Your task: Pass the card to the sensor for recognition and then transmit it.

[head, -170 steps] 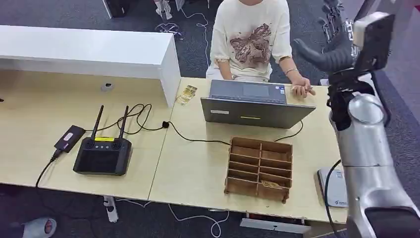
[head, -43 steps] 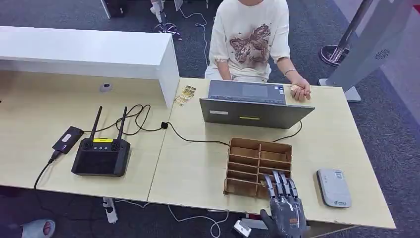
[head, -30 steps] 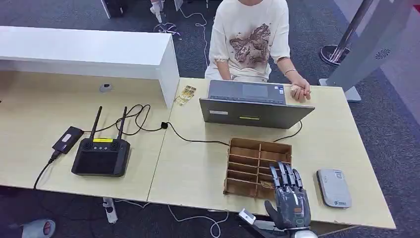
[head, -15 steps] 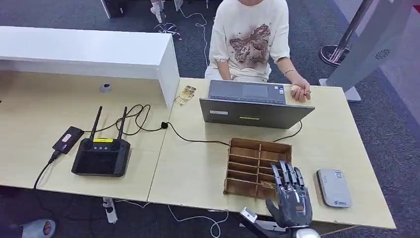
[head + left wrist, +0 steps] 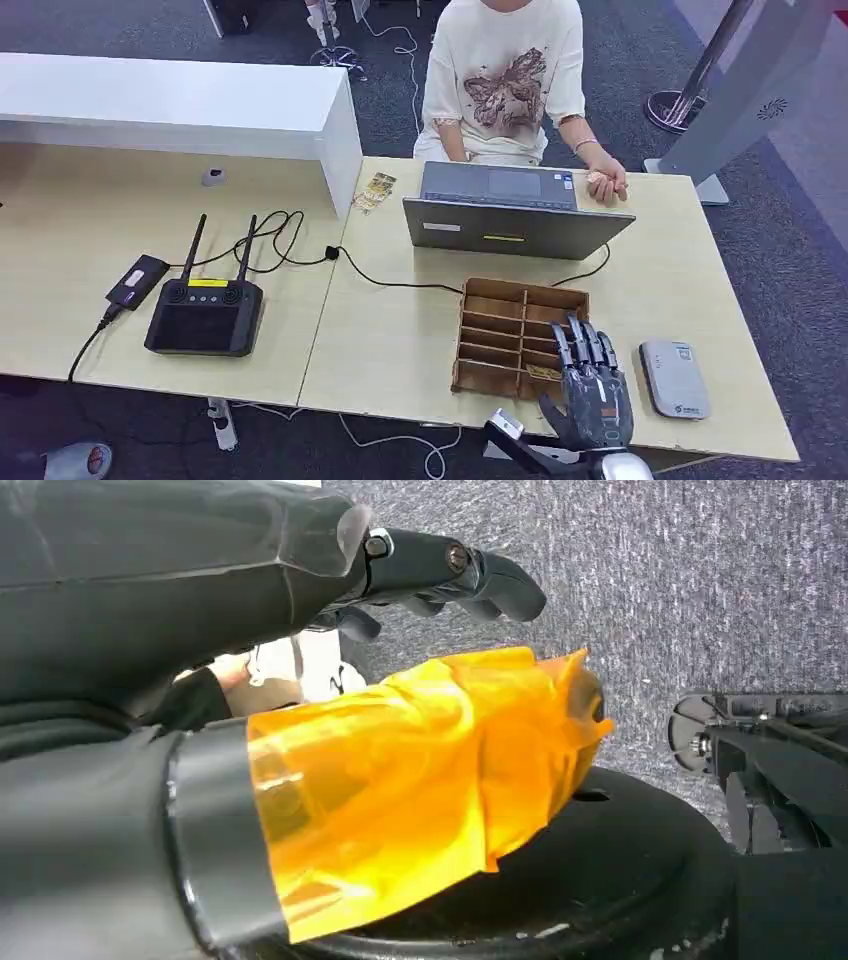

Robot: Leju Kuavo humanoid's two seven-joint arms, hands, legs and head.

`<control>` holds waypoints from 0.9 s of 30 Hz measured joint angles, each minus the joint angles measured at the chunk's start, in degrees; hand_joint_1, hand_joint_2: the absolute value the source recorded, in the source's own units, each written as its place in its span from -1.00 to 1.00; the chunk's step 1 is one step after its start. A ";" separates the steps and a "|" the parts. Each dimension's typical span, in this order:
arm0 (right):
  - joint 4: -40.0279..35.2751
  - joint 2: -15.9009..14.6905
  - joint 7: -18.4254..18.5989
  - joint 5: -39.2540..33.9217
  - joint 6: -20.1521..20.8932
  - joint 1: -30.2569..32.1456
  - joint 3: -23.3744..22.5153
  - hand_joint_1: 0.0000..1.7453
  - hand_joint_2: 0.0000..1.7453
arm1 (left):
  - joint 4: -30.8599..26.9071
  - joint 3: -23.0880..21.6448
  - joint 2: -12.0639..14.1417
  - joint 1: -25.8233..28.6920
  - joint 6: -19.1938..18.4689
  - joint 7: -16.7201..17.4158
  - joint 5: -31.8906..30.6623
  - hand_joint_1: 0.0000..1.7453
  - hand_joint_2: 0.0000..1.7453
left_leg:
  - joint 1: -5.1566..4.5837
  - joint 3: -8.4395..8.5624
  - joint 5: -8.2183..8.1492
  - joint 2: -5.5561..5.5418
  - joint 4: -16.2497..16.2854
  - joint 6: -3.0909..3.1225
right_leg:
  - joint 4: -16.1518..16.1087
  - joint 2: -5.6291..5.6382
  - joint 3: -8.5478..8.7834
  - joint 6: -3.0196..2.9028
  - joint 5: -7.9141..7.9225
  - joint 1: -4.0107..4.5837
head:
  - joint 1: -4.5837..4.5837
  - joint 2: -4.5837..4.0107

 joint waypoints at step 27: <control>0.07 0.33 -0.13 0.13 -0.35 0.09 -0.09 -0.54 1.00 | 0.00 0.00 0.00 0.00 -0.02 0.00 0.00 -1.00 -1.00 | 0.00 0.00 0.00 0.00 0.00 0.00 | 0.00 0.00 0.00 0.00 0.00 0.00 | 0.00 0.00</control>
